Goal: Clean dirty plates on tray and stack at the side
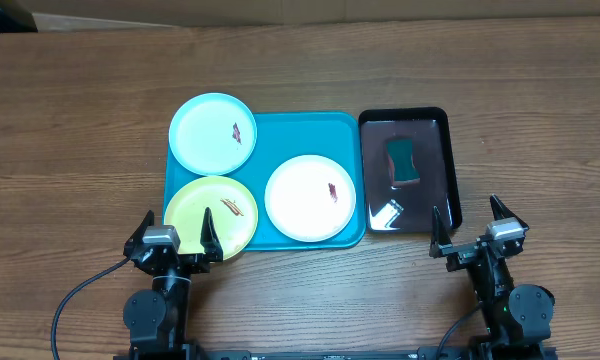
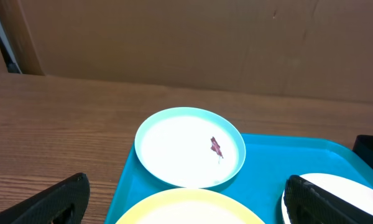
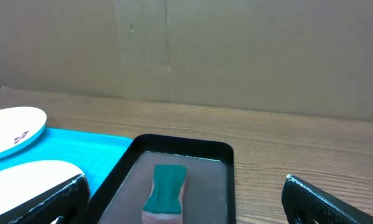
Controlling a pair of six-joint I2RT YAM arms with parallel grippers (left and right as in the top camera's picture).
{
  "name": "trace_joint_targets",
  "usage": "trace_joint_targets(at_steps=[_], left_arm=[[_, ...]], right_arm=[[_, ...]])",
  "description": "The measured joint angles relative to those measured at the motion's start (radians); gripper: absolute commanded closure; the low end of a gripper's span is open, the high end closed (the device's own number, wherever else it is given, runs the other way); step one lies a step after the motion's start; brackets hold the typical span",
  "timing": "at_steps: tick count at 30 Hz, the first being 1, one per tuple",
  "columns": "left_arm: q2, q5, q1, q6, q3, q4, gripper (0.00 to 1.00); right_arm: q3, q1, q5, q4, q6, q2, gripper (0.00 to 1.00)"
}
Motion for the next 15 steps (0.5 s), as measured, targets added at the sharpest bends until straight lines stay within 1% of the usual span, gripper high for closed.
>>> trace_joint_targets(at_steps=[4,7,9,10,11,14,15], left_arm=[[0.000,0.001,0.000,0.000,0.000,0.000,0.00],[0.000,0.027,0.000,-0.002,0.002,-0.004,0.00],[0.001,0.037,0.000,-0.005,0.043,-0.103,0.00],[0.001,0.048,0.000,-0.005,0.090,-0.213,0.00],[0.005,0.055,0.000,-0.004,0.129,-0.289,0.00],[0.051,0.071,0.000,0.006,0.292,-0.462,0.00],[0.087,0.075,0.000,0.015,0.377,-0.519,0.00]], right_arm=[[0.000,0.000,0.000,0.001,0.000,0.000,0.00],[0.000,0.000,0.000,0.000,0.000,0.000,0.00],[0.000,0.000,0.000,0.000,0.000,0.000,0.00],[0.000,0.000,0.000,0.000,0.000,0.000,0.00],[0.000,0.000,0.000,0.000,0.000,0.000,0.00],[0.000,0.000,0.000,0.000,0.000,0.000,0.00],[0.000,0.000,0.000,0.000,0.000,0.000,0.00]])
